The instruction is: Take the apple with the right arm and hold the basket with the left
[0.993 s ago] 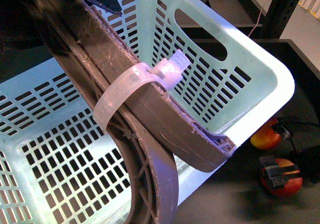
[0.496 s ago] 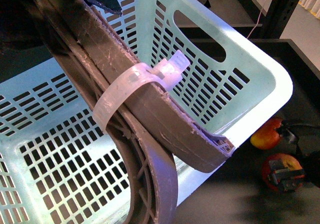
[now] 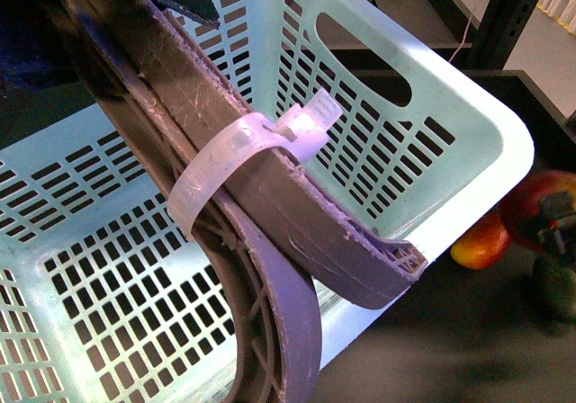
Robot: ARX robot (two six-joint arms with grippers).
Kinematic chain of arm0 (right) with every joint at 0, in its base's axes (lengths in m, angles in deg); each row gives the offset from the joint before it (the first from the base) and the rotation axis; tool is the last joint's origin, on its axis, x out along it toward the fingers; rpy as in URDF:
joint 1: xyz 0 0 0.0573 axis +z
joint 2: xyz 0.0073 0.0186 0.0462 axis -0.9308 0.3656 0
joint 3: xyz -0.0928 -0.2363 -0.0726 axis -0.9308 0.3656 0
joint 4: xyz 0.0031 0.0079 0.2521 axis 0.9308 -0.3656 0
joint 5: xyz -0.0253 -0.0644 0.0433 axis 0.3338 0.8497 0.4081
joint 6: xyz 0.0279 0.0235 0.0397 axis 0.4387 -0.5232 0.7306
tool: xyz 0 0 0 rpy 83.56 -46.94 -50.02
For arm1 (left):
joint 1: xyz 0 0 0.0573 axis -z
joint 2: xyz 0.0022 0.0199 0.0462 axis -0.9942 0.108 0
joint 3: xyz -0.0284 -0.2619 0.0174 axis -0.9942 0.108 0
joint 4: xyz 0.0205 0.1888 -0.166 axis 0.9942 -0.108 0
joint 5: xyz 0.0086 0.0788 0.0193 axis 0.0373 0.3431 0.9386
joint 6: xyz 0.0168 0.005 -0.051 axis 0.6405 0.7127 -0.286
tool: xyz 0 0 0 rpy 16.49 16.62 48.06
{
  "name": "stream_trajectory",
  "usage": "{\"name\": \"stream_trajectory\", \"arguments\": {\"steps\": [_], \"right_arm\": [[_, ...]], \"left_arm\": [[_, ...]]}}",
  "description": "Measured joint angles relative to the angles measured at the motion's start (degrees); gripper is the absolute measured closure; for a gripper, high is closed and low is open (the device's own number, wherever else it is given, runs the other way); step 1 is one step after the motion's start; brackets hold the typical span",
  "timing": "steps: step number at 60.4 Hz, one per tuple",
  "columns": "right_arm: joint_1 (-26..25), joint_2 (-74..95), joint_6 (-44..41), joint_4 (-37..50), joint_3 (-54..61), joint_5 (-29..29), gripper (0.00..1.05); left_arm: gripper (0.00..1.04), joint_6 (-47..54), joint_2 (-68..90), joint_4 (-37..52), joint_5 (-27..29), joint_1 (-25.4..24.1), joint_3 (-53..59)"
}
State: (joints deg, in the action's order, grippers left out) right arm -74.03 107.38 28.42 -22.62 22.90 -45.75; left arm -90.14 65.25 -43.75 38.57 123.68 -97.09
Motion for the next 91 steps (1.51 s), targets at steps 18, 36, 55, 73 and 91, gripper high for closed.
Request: {"name": "stream_trajectory", "arguments": {"steps": [18, 36, 55, 73, 91], "right_arm": [[17.73, -21.53, 9.29, -3.23, -3.56, 2.38, 0.32], [29.14, -21.31, 11.34, -0.79, -1.66, 5.75, 0.32], [33.57, -20.17, 11.43, 0.00, 3.67, 5.51, 0.32], [31.04, -21.79, 12.46, 1.14, 3.74, 8.17, 0.09], [13.46, -30.49, 16.83, 1.05, 7.65, 16.52, 0.09]], "left_arm": [[0.89, -0.09, 0.00, 0.00, -0.02, 0.00, 0.00], [0.89, -0.11, 0.00, 0.00, -0.02, 0.00, 0.00], [0.89, -0.09, -0.02, 0.00, -0.02, 0.00, 0.00], [0.89, 0.26, 0.00, 0.00, -0.44, 0.00, 0.00], [0.89, -0.11, 0.15, -0.07, -0.07, 0.11, 0.00]]}}
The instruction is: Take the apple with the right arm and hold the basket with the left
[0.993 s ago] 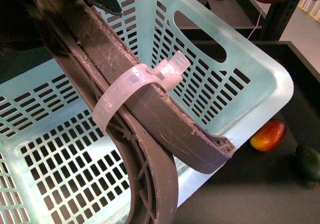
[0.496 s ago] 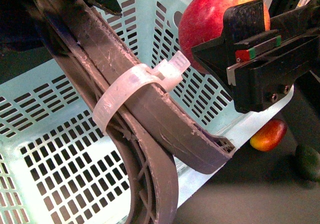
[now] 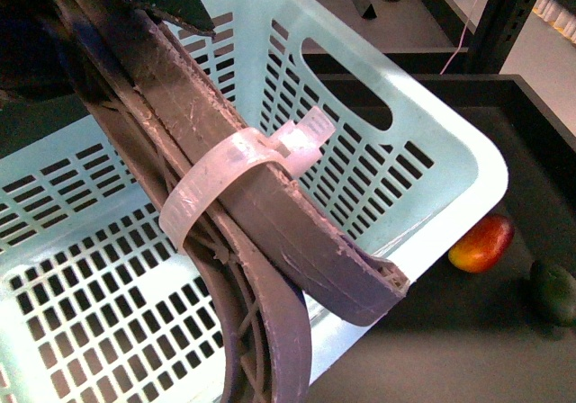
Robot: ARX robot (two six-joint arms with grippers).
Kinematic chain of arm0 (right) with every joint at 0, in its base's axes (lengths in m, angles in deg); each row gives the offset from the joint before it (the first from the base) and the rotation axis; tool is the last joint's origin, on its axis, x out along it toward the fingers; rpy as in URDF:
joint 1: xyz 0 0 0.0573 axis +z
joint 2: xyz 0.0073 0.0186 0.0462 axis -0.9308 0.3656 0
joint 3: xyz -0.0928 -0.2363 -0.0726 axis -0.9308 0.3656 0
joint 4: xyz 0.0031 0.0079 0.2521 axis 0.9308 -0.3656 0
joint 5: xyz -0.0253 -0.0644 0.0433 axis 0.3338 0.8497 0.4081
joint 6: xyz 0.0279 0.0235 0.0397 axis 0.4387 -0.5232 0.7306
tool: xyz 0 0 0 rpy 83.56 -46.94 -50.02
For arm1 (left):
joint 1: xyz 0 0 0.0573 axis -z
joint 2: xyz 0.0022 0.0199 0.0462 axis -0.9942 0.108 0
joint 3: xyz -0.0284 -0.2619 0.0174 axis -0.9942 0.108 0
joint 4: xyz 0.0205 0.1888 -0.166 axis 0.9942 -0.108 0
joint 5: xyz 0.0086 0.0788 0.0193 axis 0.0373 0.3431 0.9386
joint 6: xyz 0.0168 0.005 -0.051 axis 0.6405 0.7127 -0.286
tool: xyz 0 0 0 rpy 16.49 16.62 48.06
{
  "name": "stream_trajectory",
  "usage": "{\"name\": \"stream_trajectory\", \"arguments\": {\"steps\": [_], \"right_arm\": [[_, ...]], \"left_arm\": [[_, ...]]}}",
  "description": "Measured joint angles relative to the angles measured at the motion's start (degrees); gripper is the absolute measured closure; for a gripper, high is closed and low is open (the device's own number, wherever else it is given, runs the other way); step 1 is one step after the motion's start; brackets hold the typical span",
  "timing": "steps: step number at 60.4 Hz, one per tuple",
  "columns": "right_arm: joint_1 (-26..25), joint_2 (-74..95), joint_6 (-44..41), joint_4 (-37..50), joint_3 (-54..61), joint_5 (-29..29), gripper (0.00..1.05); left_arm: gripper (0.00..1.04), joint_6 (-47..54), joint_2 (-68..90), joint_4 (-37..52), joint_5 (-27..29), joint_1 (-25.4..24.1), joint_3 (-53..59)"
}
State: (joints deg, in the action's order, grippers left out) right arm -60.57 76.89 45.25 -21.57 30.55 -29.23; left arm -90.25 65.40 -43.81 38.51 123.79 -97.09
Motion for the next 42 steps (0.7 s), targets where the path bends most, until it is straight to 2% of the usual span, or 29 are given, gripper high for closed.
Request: {"name": "stream_trajectory", "arguments": {"steps": [4, 5, 7, 9, 14, 35, 38, 42], "right_arm": [[-4.37, -0.63, 1.14, -0.11, 0.61, 1.22, 0.09], [-5.01, -0.52, 0.98, 1.27, 1.16, -0.04, 0.10], [-6.38, -0.48, 0.15, 8.24, 3.61, -4.66, 0.17], [-7.21, -0.76, -0.52, 16.35, 7.08, -6.91, 0.25], [-7.76, -2.47, -0.96, 21.86, 10.62, -7.26, 0.38], [-7.91, -11.72, -1.70, 21.40, 18.91, -7.58, 0.90], [-7.91, -13.84, -1.73, 20.63, 20.04, -7.61, 1.03], [-7.91, -15.91, -1.88, 19.61, 21.05, -7.63, 1.03]], "left_arm": [[0.89, -0.17, 0.00, 0.02, -0.24, 0.00, 0.00], [0.89, -0.20, 0.00, 0.02, -0.28, 0.00, 0.00], [0.89, -0.22, 0.00, 0.02, -0.33, 0.00, 0.00], [0.89, -0.31, 0.00, 0.02, -0.35, 0.00, 0.00], [0.89, -0.28, 0.00, 0.02, -0.28, 0.00, 0.00], [0.89, -0.57, 0.00, 0.02, -0.20, 0.00, 0.00], [0.89, -0.55, 0.00, 0.02, -0.35, 0.00, 0.00], [0.89, -0.55, 0.00, 0.02, -0.35, 0.00, 0.00]]}}
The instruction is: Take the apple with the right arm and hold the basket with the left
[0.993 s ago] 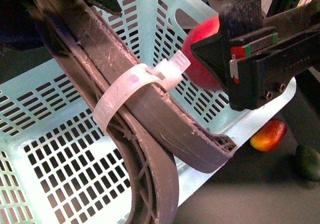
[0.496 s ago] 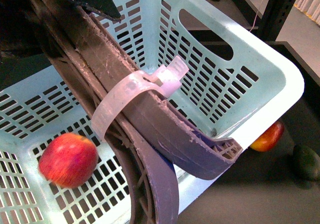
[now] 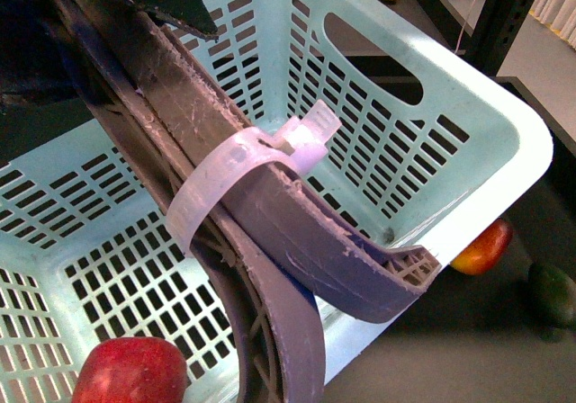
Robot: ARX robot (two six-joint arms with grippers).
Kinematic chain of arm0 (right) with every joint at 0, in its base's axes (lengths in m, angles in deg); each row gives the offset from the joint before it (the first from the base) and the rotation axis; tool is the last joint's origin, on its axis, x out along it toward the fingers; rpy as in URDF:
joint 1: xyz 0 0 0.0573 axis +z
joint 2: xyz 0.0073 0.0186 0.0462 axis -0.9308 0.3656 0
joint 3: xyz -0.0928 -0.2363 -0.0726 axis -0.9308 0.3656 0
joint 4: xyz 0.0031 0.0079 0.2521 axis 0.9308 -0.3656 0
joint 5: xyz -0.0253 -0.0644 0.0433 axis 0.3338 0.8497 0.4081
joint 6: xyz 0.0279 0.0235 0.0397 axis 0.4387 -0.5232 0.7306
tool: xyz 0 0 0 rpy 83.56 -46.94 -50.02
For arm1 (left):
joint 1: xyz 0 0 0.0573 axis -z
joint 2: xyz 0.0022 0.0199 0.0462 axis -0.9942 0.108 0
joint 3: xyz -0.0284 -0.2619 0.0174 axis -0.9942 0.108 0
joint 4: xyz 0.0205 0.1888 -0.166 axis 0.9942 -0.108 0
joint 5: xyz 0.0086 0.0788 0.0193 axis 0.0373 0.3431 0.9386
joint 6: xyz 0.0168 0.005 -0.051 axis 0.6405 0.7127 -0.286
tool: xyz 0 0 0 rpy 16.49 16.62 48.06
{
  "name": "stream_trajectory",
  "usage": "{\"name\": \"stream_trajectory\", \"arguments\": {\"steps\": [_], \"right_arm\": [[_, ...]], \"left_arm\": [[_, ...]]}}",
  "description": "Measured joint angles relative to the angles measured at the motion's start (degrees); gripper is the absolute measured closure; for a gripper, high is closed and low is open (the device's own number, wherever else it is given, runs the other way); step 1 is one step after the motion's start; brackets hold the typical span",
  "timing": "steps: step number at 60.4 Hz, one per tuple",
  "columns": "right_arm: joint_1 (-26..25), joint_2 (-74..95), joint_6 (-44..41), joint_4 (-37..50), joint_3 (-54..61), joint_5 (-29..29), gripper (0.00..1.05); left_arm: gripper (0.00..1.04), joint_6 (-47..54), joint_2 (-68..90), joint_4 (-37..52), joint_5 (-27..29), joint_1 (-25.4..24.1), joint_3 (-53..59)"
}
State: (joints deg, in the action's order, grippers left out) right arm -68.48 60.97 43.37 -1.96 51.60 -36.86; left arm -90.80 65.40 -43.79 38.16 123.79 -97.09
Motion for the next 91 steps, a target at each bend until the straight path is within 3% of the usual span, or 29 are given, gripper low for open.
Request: {"name": "stream_trajectory", "arguments": {"steps": [24, 31, 85, 91], "right_arm": [[0.00, -12.31, -0.02, -8.13, 4.28, 0.00, 1.03], [0.00, -13.46, -0.02, -6.91, 5.75, 0.20, 1.03], [0.00, -34.69, -0.04, -27.43, 5.75, 0.09, 1.03], [0.00, -40.54, -0.04, -35.26, 5.75, 0.02, 1.03]], "left_arm": [[0.89, 0.02, 0.00, 0.00, 0.15, 0.00, 0.00], [0.89, 0.00, 0.00, 0.00, 0.07, 0.00, 0.00], [0.89, 0.02, 0.00, 0.00, 0.15, 0.00, 0.00], [0.89, 0.00, 0.00, 0.00, 0.09, 0.02, 0.00]]}}
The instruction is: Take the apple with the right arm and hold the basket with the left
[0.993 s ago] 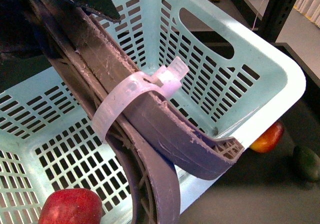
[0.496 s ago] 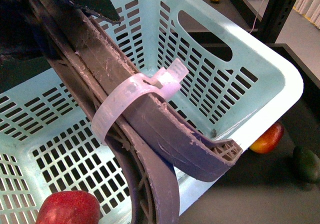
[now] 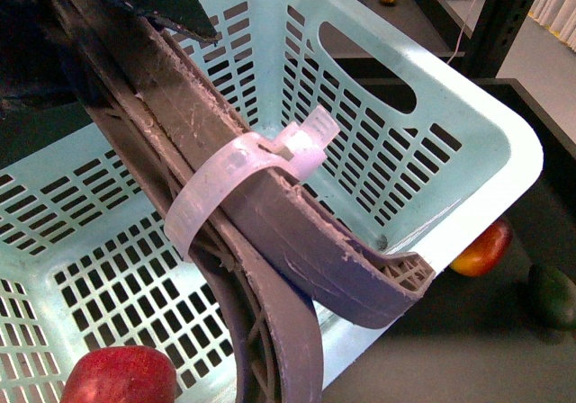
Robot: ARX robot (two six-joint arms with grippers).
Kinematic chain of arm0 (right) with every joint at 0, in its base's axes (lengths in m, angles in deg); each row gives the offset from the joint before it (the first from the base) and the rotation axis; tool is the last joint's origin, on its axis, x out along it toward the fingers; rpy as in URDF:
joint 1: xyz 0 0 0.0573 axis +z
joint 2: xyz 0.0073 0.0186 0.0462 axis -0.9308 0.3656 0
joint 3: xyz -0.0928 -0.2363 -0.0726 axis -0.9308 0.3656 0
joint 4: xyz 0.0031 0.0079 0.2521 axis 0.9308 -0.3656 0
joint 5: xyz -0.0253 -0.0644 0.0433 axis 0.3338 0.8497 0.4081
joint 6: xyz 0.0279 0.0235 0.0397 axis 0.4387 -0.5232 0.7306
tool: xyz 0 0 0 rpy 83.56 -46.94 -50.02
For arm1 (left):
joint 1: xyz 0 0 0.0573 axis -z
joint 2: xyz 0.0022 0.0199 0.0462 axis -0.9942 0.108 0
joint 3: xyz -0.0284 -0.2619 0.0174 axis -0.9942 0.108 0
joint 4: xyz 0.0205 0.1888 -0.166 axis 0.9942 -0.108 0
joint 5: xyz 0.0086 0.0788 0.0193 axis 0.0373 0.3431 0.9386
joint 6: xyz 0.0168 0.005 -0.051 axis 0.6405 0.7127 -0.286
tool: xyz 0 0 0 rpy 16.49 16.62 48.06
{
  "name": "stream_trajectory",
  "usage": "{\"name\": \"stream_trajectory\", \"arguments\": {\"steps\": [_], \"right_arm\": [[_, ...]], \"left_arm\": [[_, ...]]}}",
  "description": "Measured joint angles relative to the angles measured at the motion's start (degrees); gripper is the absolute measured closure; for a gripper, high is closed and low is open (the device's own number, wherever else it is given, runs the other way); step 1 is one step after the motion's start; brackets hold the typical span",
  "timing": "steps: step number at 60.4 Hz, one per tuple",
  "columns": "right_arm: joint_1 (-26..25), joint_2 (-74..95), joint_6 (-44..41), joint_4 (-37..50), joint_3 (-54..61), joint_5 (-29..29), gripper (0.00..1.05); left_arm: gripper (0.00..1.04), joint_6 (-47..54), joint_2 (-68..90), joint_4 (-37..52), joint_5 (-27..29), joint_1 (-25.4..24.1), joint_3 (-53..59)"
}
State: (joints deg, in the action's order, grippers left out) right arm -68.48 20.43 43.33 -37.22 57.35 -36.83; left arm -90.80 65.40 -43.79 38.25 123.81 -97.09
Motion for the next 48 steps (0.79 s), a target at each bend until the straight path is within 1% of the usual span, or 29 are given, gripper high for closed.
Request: {"name": "stream_trajectory", "arguments": {"steps": [3, 13, 15, 36, 37, 39, 43, 44, 45, 46, 48], "right_arm": [[0.00, -2.93, 0.00, -1.95, 0.00, 0.11, 1.03], [0.00, -4.00, 0.00, -2.40, 0.00, 0.13, 1.03], [0.00, -4.04, 0.00, -2.45, 0.00, 0.13, 1.01], [0.00, -4.11, -0.02, -2.45, 0.00, 0.13, 0.46], [0.00, -4.11, 0.00, -2.45, 0.00, 0.13, 0.43], [0.00, -4.11, 0.00, -2.45, 0.00, 0.13, 0.38], [0.00, -4.11, -0.02, -2.47, 0.00, 0.04, 0.29], [0.00, -4.11, -0.02, -2.47, 0.00, 0.02, 0.25], [0.00, -4.11, -0.02, -2.47, 0.00, -0.02, 0.24], [0.00, -4.11, -0.02, -2.47, 0.00, 0.02, 0.18], [0.00, -4.17, 0.00, -2.47, 0.00, 0.07, 0.12]], "left_arm": [[0.89, 0.02, 0.00, 0.00, 0.04, 0.00, 0.00], [0.89, 0.02, 0.00, 0.00, 0.09, 0.00, 0.00], [0.89, 0.02, 0.00, 0.00, 0.09, 0.00, 0.00], [0.89, -0.02, 0.00, 0.00, 0.13, 0.00, 0.00], [0.89, -0.42, 0.00, 0.77, 1.29, 0.28, 0.15], [0.89, -2.29, 0.00, 3.61, 5.42, 0.70, 0.98], [0.89, -8.24, 0.00, 7.91, 12.33, 0.76, 2.19], [0.89, -10.84, 0.00, 9.20, 15.04, 0.39, 2.62], [0.89, -11.41, 0.00, 9.46, 15.58, 0.24, 2.67], [0.89, -14.03, 0.00, 10.58, 17.53, -1.20, 2.93], [0.89, -16.94, 0.00, 11.23, 18.36, -3.37, 3.10]]}}
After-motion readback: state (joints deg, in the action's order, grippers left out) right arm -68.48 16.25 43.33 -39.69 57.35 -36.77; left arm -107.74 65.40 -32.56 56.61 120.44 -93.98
